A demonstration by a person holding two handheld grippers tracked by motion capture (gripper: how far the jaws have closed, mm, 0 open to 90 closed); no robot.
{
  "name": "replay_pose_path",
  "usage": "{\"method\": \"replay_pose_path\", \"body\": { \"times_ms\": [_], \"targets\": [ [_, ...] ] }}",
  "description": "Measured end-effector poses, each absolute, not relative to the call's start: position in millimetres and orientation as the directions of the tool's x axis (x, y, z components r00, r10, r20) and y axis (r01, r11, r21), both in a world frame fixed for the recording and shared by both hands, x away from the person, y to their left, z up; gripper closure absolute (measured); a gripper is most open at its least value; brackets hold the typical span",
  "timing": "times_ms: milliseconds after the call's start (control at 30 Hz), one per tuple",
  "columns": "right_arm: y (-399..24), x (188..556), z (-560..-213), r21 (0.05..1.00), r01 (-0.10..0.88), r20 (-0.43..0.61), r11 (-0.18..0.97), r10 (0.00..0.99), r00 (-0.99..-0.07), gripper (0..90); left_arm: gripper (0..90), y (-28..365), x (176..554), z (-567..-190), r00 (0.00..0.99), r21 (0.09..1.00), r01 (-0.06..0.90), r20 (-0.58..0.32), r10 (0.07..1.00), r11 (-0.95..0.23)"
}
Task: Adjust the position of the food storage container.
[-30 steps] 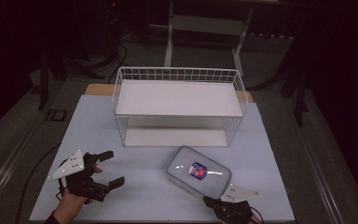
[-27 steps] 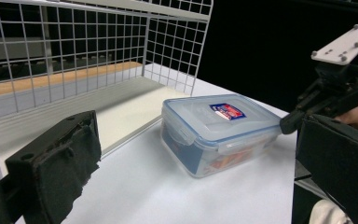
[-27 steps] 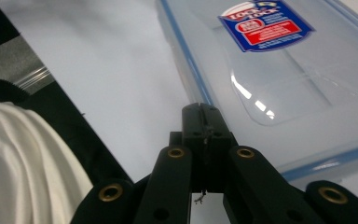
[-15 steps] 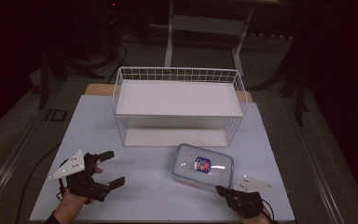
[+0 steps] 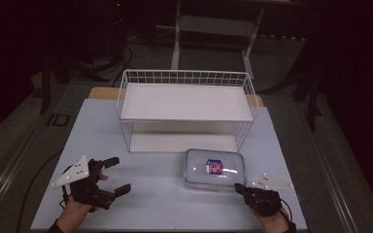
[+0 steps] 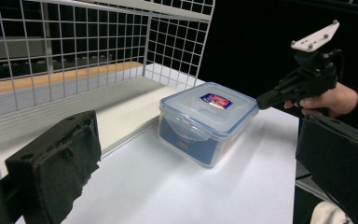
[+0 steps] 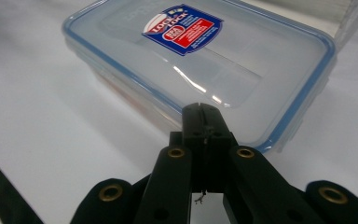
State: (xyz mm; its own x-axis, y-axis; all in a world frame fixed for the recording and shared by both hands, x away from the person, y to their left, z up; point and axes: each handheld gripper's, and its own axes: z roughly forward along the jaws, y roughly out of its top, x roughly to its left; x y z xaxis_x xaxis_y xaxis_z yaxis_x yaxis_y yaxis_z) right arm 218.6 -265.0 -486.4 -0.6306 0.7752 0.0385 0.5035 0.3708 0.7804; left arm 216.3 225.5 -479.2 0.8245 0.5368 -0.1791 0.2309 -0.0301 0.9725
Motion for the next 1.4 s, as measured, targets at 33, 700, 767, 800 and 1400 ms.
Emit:
{"method": "replay_pose_path", "body": {
  "times_ms": [33, 700, 767, 800, 1400],
  "targets": [
    [-265.8, 219.7, -486.4, 0.780, 0.505, 0.040, 0.369, 0.776, -0.629, 90.0, 0.0, 225.4, 216.3, -479.1, 0.824, 0.972, 0.231, -0.180, 0.537, -0.029],
    [-297.7, 267.4, -485.7, 0.781, 0.537, -0.020, 0.320, 0.871, -0.490, 90.0, 0.0, 224.8, 217.0, -480.0, 0.824, 0.971, 0.238, -0.185, 0.536, -0.031],
    [-299.7, 274.0, -490.8, 0.772, 0.552, -0.015, 0.317, 0.876, -0.481, 90.0, 0.0, 224.6, 217.3, -480.3, 0.824, 0.970, 0.239, -0.186, 0.536, -0.031],
    [-299.8, 275.9, -492.2, 0.770, 0.555, -0.014, 0.316, 0.877, -0.480, 90.0, 0.0, 224.6, 217.6, -480.5, 0.824, 0.970, 0.241, -0.187, 0.535, -0.033],
    [-277.0, 289.5, -496.5, 0.767, 0.554, 0.004, 0.325, 0.860, -0.511, 90.0, 0.0, 223.2, 217.7, -481.5, 0.828, 0.968, 0.246, -0.187, 0.529, -0.041]
  ]
}}
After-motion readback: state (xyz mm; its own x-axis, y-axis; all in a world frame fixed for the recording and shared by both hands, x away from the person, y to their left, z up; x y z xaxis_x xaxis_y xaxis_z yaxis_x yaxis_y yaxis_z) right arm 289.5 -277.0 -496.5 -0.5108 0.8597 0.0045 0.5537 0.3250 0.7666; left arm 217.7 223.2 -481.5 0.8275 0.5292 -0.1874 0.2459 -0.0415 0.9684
